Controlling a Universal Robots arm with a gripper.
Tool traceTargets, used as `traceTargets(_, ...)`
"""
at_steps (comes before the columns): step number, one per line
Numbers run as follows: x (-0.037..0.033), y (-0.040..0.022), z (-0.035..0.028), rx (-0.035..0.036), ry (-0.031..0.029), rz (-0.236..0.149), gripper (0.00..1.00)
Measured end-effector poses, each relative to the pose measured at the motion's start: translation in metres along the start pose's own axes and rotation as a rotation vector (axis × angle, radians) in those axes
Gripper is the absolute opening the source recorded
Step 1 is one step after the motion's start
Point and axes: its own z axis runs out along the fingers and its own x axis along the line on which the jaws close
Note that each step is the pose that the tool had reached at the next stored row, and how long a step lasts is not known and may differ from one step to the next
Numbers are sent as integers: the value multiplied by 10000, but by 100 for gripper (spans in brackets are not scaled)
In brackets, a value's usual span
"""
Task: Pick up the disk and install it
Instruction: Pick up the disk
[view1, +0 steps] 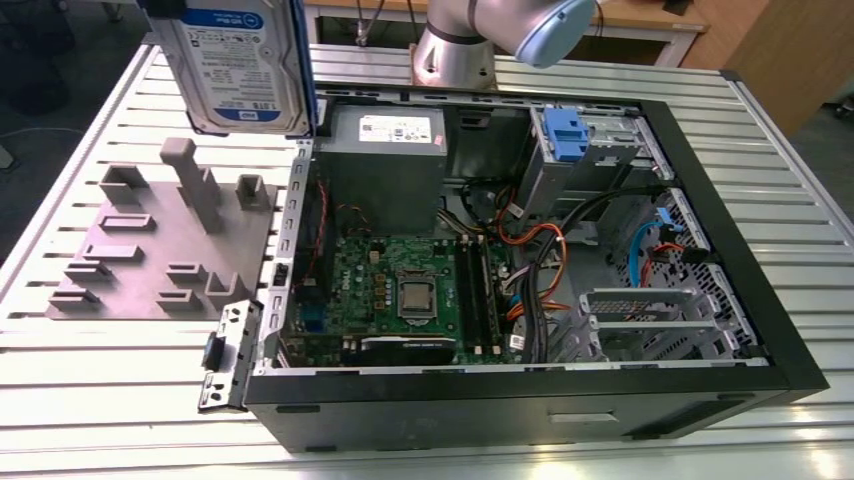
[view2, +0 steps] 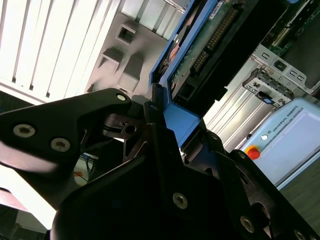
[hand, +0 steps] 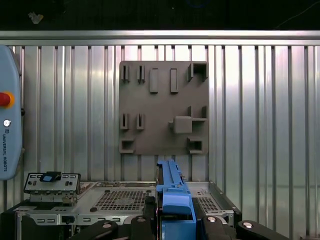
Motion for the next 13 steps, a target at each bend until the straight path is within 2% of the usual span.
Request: traceTargets(13, -1, -70, 0, 0, 0, 0, 36)
